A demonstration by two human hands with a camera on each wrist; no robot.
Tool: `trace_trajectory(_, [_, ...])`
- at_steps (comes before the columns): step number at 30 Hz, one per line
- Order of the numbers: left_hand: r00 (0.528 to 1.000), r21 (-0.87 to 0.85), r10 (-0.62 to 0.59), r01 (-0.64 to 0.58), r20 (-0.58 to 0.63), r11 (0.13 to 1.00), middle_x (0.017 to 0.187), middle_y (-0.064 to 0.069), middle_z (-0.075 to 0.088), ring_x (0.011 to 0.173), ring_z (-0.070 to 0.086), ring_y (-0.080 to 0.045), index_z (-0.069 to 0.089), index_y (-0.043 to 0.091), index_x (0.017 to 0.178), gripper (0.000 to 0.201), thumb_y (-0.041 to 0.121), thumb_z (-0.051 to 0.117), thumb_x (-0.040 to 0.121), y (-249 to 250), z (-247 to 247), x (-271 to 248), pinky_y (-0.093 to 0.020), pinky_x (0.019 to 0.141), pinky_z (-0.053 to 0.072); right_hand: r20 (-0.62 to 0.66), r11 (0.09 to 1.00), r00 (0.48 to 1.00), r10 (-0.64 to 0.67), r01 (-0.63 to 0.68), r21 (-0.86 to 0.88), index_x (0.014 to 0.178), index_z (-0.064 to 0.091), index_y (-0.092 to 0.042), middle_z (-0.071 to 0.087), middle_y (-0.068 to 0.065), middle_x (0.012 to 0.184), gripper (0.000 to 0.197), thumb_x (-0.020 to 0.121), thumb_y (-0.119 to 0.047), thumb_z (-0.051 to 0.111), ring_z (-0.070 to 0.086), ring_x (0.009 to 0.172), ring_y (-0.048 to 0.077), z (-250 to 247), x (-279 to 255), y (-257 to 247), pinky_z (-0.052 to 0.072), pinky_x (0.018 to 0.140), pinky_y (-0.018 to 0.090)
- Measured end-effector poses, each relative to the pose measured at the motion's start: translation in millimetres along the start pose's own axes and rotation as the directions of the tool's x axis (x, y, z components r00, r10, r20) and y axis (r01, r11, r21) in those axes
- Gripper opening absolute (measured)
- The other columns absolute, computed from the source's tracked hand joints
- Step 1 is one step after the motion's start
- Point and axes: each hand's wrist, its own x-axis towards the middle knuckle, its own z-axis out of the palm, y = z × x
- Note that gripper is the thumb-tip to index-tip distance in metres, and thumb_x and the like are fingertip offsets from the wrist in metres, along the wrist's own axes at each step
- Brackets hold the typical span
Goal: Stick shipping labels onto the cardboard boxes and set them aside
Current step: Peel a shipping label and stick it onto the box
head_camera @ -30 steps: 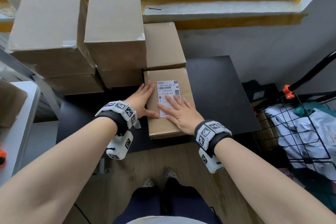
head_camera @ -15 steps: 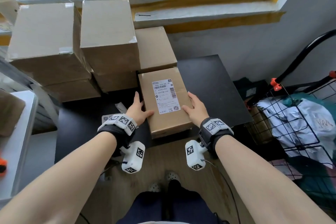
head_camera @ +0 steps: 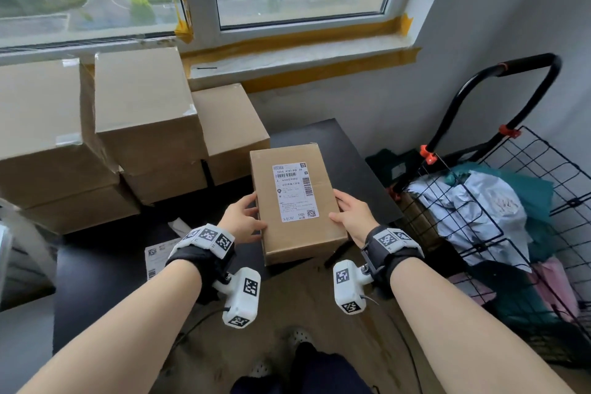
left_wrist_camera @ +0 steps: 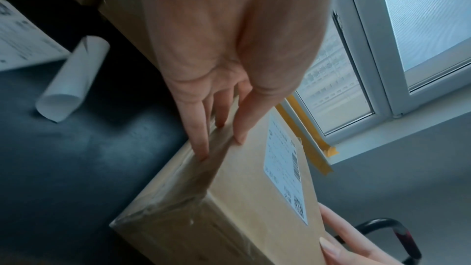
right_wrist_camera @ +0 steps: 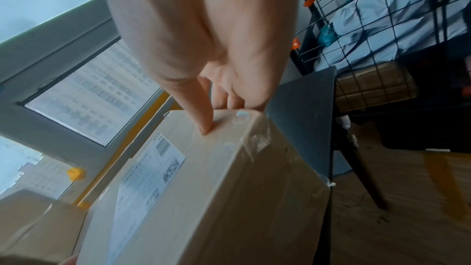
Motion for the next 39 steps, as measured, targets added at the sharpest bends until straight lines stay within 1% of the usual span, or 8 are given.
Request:
trace_trajectory(4, [0.999, -0.057, 0.035, -0.035, -0.008, 0.998, 0.101, -0.003, 0.059, 0.102, 0.056, -0.027, 0.041, 0.009, 0.138, 0.065, -0.022, 0.051, 0.082, 15, 27, 12, -0.042, 0.078, 0.053, -0.014, 0.999, 1.000, -0.007, 0.008, 0.033, 0.140, 0.041, -0.009, 0.049, 0.008, 0.141, 0.065, 0.083, 0.021, 0.047, 0.047, 0.123, 0.014, -34, 6, -7, 0.042, 0.105, 0.037])
trace_trajectory(8, [0.997, -0.061, 0.064, -0.062, 0.034, 0.996, 0.120, -0.008, 0.055, 0.103, 0.056, -0.025, 0.042, 0.009, 0.138, 0.066, -0.023, 0.053, 0.081, 35, 56, 35, -0.043, 0.086, 0.052, -0.034, 0.999, 0.999, -0.007, 0.009, 0.053, 0.141, 0.041, -0.010, 0.046, 0.008, 0.144, 0.072, 0.078, 0.025, 0.050, 0.040, 0.135, 0.020, -72, 31, -16, 0.039, 0.109, 0.045])
trace_trajectory(12, [0.995, -0.076, 0.098, -0.097, 0.019, 0.992, 0.124, -0.007, 0.057, 0.098, 0.059, -0.019, 0.045, 0.008, 0.135, 0.068, -0.027, 0.052, 0.077, 55, 79, 71, -0.031, 0.073, 0.055, -0.030, 0.999, 0.999, -0.016, 0.018, 0.048, 0.138, 0.044, -0.011, 0.049, 0.011, 0.140, 0.074, 0.074, 0.025, 0.056, 0.044, 0.132, 0.022, -104, 72, -32, 0.045, 0.102, 0.043])
trace_trajectory(20, [0.982, -0.119, 0.088, -0.109, -0.166, 0.987, 0.138, -0.011, 0.050, 0.110, 0.053, -0.019, 0.045, 0.004, 0.137, 0.072, -0.029, 0.051, 0.074, 96, 101, 144, -0.040, 0.088, 0.050, 0.099, 1.000, 0.995, 0.014, -0.013, -0.016, 0.137, 0.044, -0.008, 0.053, 0.014, 0.136, 0.073, 0.073, 0.027, 0.052, 0.048, 0.128, 0.025, -128, 183, -69, 0.045, 0.103, 0.044])
trace_trajectory(25, [0.977, -0.160, 0.056, -0.090, -0.207, 0.983, 0.140, -0.009, 0.048, 0.111, 0.054, -0.022, 0.043, 0.007, 0.139, 0.076, -0.030, 0.049, 0.073, 116, 100, 182, -0.040, 0.091, 0.050, 0.150, 0.995, 0.988, 0.025, -0.010, -0.101, 0.134, 0.049, -0.012, 0.059, 0.010, 0.110, 0.070, 0.074, 0.024, 0.053, 0.057, 0.100, 0.023, -129, 243, -92, 0.051, 0.087, 0.035])
trace_trajectory(30, [0.972, -0.167, 0.049, -0.088, -0.229, 0.982, 0.141, -0.006, 0.047, 0.112, 0.055, -0.023, 0.042, 0.008, 0.139, 0.076, -0.031, 0.048, 0.074, 134, 102, 209, -0.038, 0.089, 0.050, 0.177, 0.993, 0.984, 0.024, -0.003, -0.115, 0.138, 0.046, -0.013, 0.059, 0.015, 0.121, 0.072, 0.076, 0.023, 0.052, 0.058, 0.111, 0.029, -127, 282, -103, 0.050, 0.096, 0.042])
trace_trajectory(33, [0.974, -0.165, 0.044, -0.082, -0.222, 0.983, 0.143, -0.005, 0.045, 0.117, 0.054, -0.026, 0.042, 0.010, 0.139, 0.076, -0.030, 0.049, 0.074, 142, 102, 223, -0.035, 0.088, 0.052, 0.178, 0.993, 0.984, 0.023, -0.002, -0.121, 0.138, 0.045, -0.013, 0.059, 0.012, 0.119, 0.071, 0.077, 0.022, 0.052, 0.057, 0.113, 0.029, -128, 298, -111, 0.049, 0.097, 0.043])
trace_trajectory(39, [0.967, -0.093, 0.051, -0.077, -0.251, 0.993, 0.144, -0.003, 0.045, 0.114, 0.057, -0.027, 0.042, 0.014, 0.140, 0.077, -0.027, 0.052, 0.075, 154, 101, 247, -0.044, 0.094, 0.051, 0.169, 0.985, 0.986, -0.001, 0.030, -0.168, 0.138, 0.045, -0.016, 0.059, 0.012, 0.123, 0.071, 0.077, 0.019, 0.055, 0.057, 0.112, 0.027, -127, 320, -117, 0.049, 0.098, 0.044])
